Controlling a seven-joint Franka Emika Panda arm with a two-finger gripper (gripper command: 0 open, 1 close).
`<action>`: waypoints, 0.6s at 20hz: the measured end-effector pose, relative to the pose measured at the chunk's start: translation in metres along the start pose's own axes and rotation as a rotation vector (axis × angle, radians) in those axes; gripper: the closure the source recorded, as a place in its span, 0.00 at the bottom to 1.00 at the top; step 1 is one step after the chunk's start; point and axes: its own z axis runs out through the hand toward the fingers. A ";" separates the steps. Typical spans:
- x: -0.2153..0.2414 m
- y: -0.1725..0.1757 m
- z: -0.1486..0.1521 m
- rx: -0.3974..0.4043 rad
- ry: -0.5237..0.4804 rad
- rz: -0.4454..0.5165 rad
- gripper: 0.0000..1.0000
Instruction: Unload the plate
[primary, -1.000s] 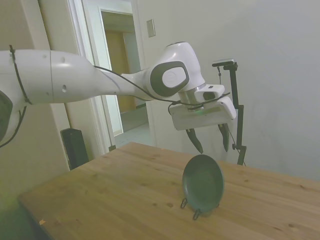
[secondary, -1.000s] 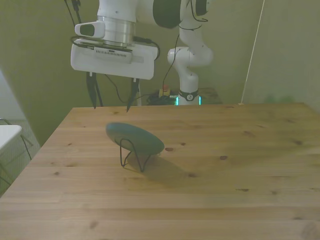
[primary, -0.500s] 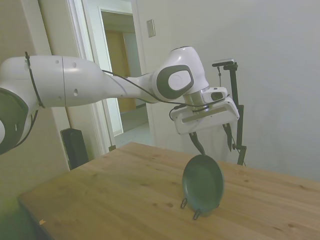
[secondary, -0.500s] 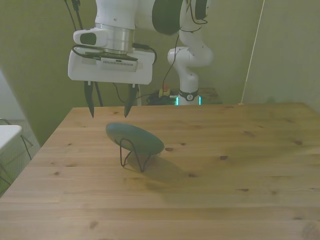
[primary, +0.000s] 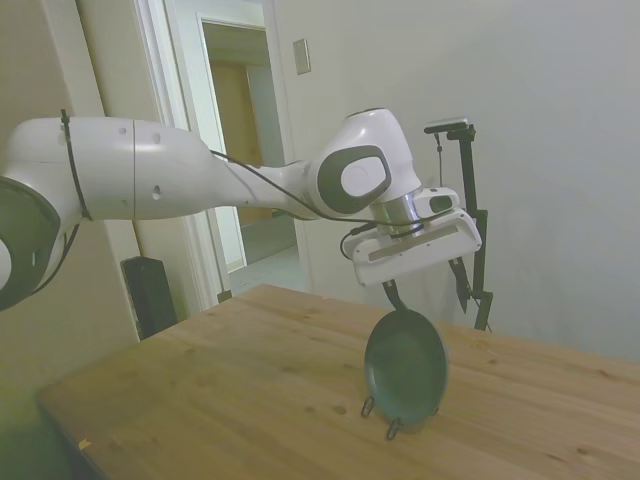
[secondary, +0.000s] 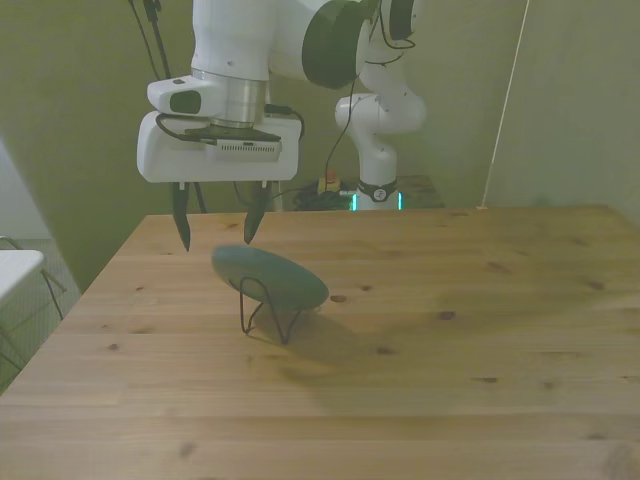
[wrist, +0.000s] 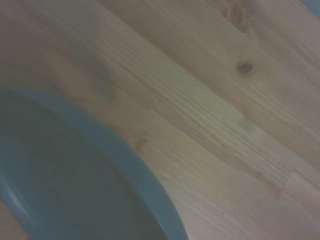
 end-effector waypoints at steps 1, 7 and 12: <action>0.001 0.000 0.004 -0.001 0.006 -0.009 0.00; 0.003 -0.015 0.016 0.024 0.035 -0.060 1.00; -0.002 -0.022 0.012 0.063 0.039 -0.065 1.00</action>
